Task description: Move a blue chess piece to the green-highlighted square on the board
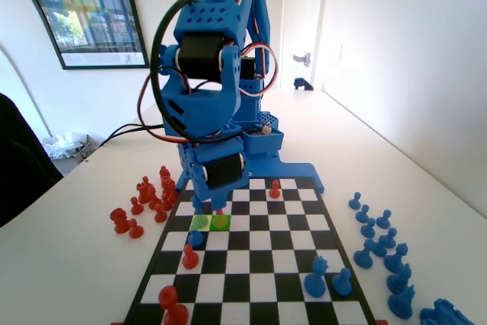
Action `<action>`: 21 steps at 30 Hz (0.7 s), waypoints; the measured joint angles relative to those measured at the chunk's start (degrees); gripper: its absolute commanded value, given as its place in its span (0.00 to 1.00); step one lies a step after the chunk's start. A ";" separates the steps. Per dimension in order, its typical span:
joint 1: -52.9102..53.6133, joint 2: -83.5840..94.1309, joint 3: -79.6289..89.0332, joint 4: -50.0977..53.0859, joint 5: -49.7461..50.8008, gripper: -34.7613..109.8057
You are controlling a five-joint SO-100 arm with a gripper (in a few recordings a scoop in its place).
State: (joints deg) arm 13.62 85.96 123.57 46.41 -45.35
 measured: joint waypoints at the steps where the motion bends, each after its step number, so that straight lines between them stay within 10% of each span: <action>1: 0.00 0.00 0.00 -0.09 0.00 0.30; 21: -1.58 0.00 0.53 -2.99 -0.09 0.25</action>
State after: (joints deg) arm 12.04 85.96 124.10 43.42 -45.44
